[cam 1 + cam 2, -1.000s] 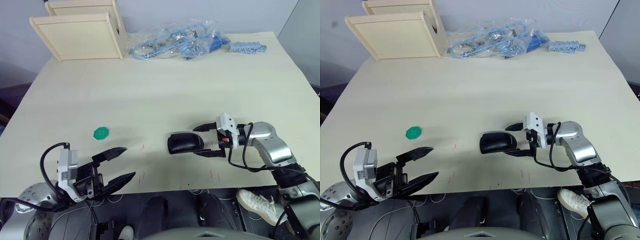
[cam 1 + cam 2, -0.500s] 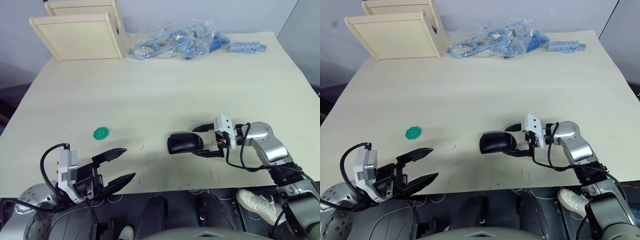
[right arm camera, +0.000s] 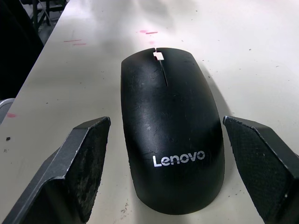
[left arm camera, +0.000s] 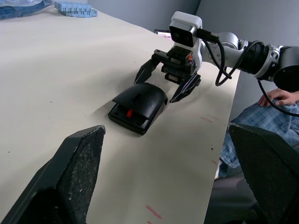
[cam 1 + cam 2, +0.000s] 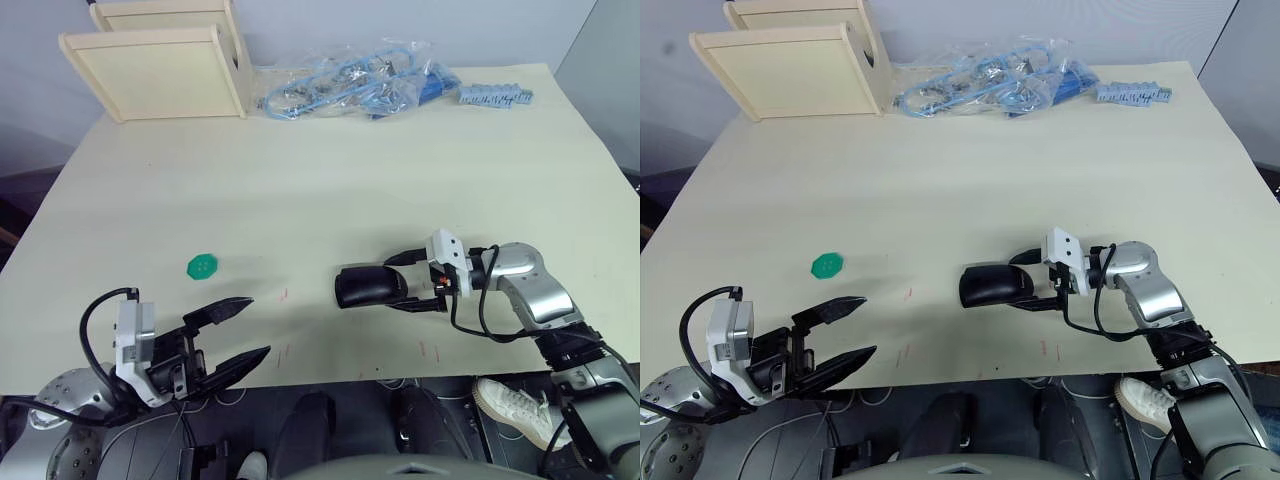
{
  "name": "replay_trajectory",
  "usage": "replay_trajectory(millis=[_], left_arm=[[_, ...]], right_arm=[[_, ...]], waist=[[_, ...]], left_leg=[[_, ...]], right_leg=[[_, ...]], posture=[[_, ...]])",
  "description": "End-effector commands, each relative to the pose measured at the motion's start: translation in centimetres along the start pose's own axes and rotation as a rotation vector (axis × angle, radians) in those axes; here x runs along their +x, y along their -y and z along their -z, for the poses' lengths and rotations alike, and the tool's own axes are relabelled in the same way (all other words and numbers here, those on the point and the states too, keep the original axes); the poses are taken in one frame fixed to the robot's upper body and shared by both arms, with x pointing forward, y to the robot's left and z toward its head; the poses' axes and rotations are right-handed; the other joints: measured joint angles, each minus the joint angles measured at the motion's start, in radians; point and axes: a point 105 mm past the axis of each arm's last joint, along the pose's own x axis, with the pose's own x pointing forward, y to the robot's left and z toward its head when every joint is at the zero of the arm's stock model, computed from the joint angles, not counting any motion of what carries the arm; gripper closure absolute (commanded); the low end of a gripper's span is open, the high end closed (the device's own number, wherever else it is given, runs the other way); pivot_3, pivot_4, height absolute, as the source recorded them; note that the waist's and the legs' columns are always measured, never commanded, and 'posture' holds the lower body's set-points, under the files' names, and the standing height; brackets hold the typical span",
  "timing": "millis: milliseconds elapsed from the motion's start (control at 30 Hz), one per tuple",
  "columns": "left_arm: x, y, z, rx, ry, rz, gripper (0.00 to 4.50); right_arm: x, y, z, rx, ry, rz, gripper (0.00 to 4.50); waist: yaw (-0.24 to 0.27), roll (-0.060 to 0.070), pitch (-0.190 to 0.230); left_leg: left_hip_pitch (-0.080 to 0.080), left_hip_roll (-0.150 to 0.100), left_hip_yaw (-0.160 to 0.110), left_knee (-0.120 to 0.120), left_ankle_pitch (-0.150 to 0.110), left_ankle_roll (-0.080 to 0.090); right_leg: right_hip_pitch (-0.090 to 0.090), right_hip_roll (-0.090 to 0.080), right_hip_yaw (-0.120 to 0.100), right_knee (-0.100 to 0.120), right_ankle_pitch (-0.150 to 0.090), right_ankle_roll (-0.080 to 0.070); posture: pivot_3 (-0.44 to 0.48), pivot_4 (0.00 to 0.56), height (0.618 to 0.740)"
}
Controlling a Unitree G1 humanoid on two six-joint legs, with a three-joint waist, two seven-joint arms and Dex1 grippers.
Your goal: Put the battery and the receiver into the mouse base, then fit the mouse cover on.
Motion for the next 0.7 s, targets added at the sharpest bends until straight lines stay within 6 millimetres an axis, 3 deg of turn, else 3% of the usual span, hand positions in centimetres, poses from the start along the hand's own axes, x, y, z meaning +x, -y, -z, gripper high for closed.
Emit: replay_trajectory(millis=[33, 633, 700], left_arm=[[0.0, 0.31, -0.87, 0.038, 0.018, 0.01, 0.0], [0.11, 0.4, -0.85, 0.036, 0.021, 0.008, 0.0], [0.13, 0.41, -0.84, 0.036, 0.022, 0.007, 0.0]], right_arm=[[-0.14, 0.34, -1.14, -0.053, 0.018, 0.0, 0.43], [-0.13, 0.56, -0.8, -0.072, -0.009, 0.003, 0.43], [-0.11, 0.59, -0.8, -0.075, -0.009, 0.004, 0.96]], waist=[[0.0, 0.0, 0.0], [0.0, 0.0, 0.0], [0.0, 0.0, 0.0]], left_leg=[[0.0, 0.0, 0.0, 0.0, 0.0, 0.0], [0.0, 0.0, 0.0, 0.0, 0.0, 0.0], [0.0, 0.0, 0.0, 0.0, 0.0, 0.0]], right_leg=[[0.0, 0.0, 0.0, 0.0, 0.0, 0.0], [0.0, 0.0, 0.0, 0.0, 0.0, 0.0], [0.0, 0.0, 0.0, 0.0, 0.0, 0.0]], posture=[[0.0, 0.15, 0.74], [0.0, 0.15, 0.74], [0.0, 0.15, 0.74]])
